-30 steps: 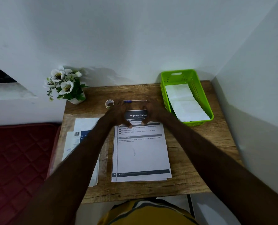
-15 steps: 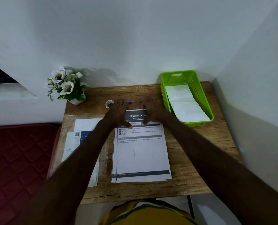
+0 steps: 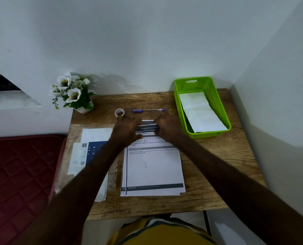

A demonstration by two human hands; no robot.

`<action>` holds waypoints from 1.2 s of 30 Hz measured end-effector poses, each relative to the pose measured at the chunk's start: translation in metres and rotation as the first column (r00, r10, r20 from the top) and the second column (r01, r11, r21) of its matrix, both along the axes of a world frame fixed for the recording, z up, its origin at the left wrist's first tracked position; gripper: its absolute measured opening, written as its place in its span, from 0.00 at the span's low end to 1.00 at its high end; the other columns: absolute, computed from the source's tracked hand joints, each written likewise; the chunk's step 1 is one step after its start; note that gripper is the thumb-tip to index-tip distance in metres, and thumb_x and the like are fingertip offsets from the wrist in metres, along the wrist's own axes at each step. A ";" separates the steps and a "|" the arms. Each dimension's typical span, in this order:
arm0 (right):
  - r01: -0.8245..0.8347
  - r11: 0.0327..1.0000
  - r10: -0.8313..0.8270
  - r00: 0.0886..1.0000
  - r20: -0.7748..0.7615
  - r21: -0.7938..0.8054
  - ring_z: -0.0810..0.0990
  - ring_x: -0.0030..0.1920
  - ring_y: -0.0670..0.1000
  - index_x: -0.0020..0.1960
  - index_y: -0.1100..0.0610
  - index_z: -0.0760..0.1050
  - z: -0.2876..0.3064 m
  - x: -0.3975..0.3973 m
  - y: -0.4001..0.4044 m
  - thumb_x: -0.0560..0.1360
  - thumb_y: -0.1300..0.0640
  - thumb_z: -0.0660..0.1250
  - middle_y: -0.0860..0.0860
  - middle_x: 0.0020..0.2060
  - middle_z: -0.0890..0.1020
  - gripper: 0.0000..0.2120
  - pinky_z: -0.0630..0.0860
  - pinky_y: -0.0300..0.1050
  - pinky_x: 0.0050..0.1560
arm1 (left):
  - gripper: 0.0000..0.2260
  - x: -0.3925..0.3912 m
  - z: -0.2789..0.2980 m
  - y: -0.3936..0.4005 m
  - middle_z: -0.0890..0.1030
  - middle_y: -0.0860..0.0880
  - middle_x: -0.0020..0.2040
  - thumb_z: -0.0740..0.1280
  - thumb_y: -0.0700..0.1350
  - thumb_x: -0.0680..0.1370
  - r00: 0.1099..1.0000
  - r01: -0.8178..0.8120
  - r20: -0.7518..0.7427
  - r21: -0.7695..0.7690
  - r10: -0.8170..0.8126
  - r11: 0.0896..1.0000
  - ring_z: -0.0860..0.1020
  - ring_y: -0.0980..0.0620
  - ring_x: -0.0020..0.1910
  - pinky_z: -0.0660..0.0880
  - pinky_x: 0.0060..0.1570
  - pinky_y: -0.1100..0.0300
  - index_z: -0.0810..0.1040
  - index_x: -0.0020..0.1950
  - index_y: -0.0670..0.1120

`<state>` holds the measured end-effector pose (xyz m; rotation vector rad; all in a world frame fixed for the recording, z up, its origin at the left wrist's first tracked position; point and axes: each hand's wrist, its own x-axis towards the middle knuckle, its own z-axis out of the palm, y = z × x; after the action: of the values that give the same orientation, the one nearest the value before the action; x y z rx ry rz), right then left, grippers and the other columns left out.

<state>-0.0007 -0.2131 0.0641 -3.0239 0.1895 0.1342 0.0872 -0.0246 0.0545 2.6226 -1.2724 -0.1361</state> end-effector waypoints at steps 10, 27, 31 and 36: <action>-0.030 0.991 0.063 0.966 0.251 -0.132 0.79 0.56 0.60 0.58 0.59 0.81 -0.045 -0.059 0.029 0.71 0.53 0.72 0.57 0.60 0.82 0.18 0.76 0.54 0.51 | 0.23 -0.040 -0.050 0.029 0.79 0.42 0.69 0.64 0.55 0.81 0.982 0.106 0.170 -0.149 -0.080 0.983 0.78 0.42 0.67 0.74 0.66 0.42 0.76 0.72 0.44; 0.010 0.998 -0.023 0.978 0.206 0.066 0.64 0.78 0.57 0.76 0.60 0.69 -0.066 -0.076 0.059 0.84 0.49 0.53 0.56 0.77 0.68 0.25 0.64 0.65 0.73 | 0.29 -0.065 -0.073 0.039 0.59 0.46 0.83 0.51 0.58 0.85 0.993 0.027 0.117 0.024 -0.029 0.999 0.55 0.48 0.83 0.53 0.80 0.42 0.60 0.82 0.45; -0.003 0.996 -0.010 0.989 0.145 0.090 0.62 0.79 0.55 0.79 0.58 0.64 -0.072 -0.080 0.065 0.84 0.47 0.51 0.55 0.79 0.65 0.27 0.59 0.64 0.76 | 0.29 -0.067 -0.073 0.039 0.59 0.45 0.83 0.51 0.58 0.85 0.993 0.025 0.115 0.018 -0.027 1.000 0.56 0.48 0.82 0.53 0.80 0.42 0.60 0.82 0.44; 0.168 0.981 -0.180 0.974 0.136 0.094 0.58 0.81 0.53 0.81 0.58 0.60 -0.074 -0.103 0.039 0.83 0.40 0.50 0.54 0.80 0.61 0.32 0.56 0.60 0.79 | 0.30 -0.069 -0.072 0.038 0.55 0.47 0.84 0.51 0.58 0.85 0.999 -0.013 0.043 0.028 0.011 1.000 0.52 0.49 0.83 0.51 0.81 0.43 0.56 0.83 0.45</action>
<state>-0.1040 -0.1740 -0.0101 -2.9032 0.4237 -0.0895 0.0184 0.0131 -0.0176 2.6706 -1.2776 -0.0968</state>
